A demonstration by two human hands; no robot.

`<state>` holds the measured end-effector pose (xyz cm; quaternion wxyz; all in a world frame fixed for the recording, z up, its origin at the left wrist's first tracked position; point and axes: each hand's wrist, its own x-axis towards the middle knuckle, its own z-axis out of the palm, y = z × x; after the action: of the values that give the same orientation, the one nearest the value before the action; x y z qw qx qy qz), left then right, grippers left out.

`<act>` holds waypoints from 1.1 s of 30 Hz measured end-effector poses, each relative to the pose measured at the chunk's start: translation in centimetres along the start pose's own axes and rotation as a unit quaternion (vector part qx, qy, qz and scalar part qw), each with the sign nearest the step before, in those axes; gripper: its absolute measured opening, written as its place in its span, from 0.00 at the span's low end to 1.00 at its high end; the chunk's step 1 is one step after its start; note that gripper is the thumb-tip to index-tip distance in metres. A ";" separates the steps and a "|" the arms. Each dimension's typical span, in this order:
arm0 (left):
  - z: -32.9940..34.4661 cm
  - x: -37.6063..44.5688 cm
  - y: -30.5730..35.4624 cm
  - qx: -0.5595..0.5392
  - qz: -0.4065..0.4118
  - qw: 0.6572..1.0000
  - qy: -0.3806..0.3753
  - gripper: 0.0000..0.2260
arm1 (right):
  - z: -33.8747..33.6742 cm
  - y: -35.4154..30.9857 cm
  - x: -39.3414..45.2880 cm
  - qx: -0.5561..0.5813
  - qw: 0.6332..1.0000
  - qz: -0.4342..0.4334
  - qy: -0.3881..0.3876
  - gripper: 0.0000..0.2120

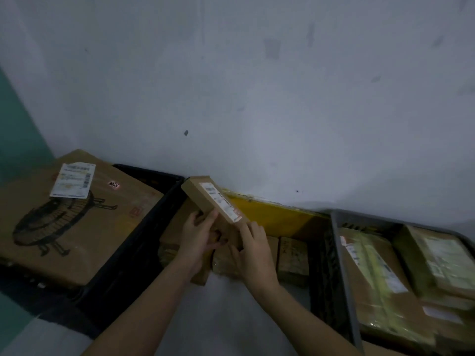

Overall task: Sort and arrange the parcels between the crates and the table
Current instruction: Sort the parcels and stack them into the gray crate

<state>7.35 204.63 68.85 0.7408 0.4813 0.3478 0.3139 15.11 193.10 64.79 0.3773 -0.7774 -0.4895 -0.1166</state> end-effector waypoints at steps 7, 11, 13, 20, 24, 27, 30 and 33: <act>1.6 -4.3 0.8 0.049 0.033 0.998 0.000 0.12 | -4.5 0.7 -2.2 0.076 0.996 0.023 -0.030 0.20; 2.5 -7.2 1.2 0.067 0.035 0.997 -0.015 0.09 | -8.4 2.7 -2.3 0.168 0.963 0.204 0.047 0.18; 3.3 -8.3 1.1 0.064 0.033 0.997 -0.014 0.08 | -10.5 4.0 -2.6 0.239 0.937 0.253 0.028 0.22; 6.5 -10.6 -0.7 0.047 0.050 0.998 0.002 0.11 | -15.5 6.2 -6.1 0.393 0.882 0.257 -0.020 0.12; 8.8 -11.9 -2.1 0.065 0.062 0.996 0.005 0.18 | -17.3 7.1 -7.7 0.407 0.864 0.296 0.025 0.07; 11.2 -12.9 -3.0 0.122 0.080 0.989 -0.033 0.22 | -19.1 8.1 -8.7 0.422 0.847 0.313 0.076 0.05; 13.4 -13.0 -3.9 0.148 0.096 0.984 -0.034 0.21 | -21.2 9.2 -9.6 0.451 0.822 0.337 0.085 0.03; 15.4 -12.9 -4.9 0.157 0.103 0.981 -0.038 0.20 | -23.0 10.6 -10.7 0.464 0.808 0.356 0.064 0.06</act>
<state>13.34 185.01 71.54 0.6322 0.6366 0.3133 0.3112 23.10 167.28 69.68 0.7389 -0.6203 -0.1484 0.2172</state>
